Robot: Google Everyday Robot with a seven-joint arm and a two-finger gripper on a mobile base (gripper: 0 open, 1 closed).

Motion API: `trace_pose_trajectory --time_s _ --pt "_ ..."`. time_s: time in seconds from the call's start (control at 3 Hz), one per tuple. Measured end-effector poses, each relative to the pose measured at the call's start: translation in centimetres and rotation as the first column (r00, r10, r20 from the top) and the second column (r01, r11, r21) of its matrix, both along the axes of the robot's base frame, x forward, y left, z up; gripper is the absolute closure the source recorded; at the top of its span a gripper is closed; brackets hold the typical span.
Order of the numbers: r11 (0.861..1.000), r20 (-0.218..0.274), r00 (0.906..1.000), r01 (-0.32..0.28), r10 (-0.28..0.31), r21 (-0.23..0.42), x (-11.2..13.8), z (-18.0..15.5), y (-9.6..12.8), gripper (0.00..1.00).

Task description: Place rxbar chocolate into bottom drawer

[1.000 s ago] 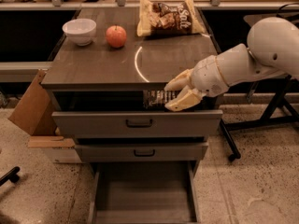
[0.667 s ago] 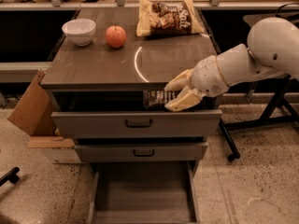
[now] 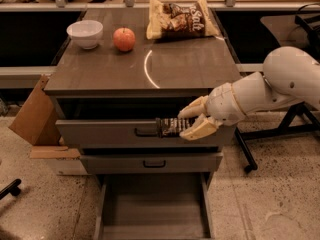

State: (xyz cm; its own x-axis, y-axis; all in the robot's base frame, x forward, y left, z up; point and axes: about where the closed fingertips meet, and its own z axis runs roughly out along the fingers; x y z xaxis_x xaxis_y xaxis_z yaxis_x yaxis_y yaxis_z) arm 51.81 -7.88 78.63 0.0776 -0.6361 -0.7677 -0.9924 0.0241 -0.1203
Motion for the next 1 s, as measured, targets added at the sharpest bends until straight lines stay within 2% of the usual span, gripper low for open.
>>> trace_pose_trajectory --time_s 0.67,1.0 --pt "1.0 -0.047 0.9989 -0.001 0.001 -0.007 -2.7 -6.7 -0.3 1.0" --pt "1.0 -0.081 0.9963 0.027 -0.027 -0.001 -3.4 -10.3 -0.5 1.0"
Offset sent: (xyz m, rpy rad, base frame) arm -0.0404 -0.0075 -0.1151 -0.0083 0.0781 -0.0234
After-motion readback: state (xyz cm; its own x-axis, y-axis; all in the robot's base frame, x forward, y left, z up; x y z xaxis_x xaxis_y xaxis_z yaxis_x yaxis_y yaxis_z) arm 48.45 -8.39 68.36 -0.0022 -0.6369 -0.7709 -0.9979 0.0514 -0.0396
